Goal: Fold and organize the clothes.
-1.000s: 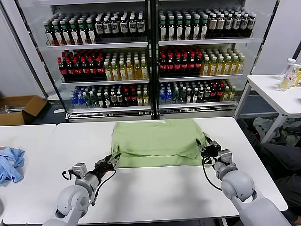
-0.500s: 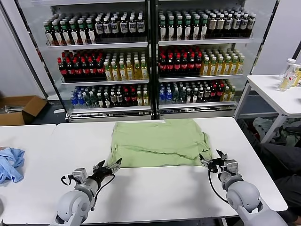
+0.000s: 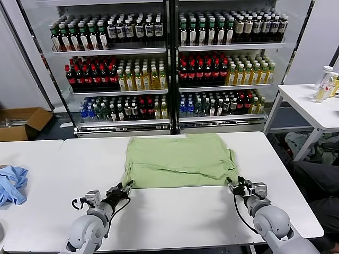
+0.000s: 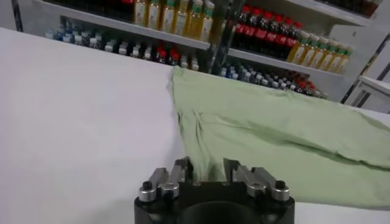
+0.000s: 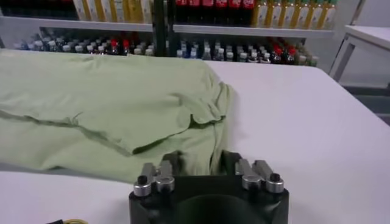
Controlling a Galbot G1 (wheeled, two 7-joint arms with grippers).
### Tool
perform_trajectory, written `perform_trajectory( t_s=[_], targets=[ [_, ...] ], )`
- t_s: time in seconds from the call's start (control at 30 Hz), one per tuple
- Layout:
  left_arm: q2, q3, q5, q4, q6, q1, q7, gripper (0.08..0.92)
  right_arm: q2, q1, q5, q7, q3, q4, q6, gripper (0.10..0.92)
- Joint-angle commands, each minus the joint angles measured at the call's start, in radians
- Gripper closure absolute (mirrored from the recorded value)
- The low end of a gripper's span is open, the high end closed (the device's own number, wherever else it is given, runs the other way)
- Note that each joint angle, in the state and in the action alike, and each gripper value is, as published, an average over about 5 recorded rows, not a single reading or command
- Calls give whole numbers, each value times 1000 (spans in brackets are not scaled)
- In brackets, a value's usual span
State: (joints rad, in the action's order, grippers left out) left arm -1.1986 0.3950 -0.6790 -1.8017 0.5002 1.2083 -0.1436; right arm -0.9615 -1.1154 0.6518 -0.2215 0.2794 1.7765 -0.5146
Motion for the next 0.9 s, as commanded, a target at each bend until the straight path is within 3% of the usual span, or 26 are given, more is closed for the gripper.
perform_trajectory(
  t_s=[0.03, 0.2, 0.3, 0.9],
  targets=[
    [0, 2, 6, -1, -1, 9, -1, 701, -1, -5, 21, -2, -4, -2, -9, 718],
    [2, 19, -6, -21, -7, 34, -1, 847, 7, -28, 18, 4, -2, 30, -8, 854],
    [4, 40, -11, -45, -9, 66, 0, 904, 15, -54, 14, 7, 3, 66, -8, 886],
    [25, 278, -22, -330, -5, 475, -11, 916, 79, -362, -60, 12, 52, 383, -18, 887]
  ],
)
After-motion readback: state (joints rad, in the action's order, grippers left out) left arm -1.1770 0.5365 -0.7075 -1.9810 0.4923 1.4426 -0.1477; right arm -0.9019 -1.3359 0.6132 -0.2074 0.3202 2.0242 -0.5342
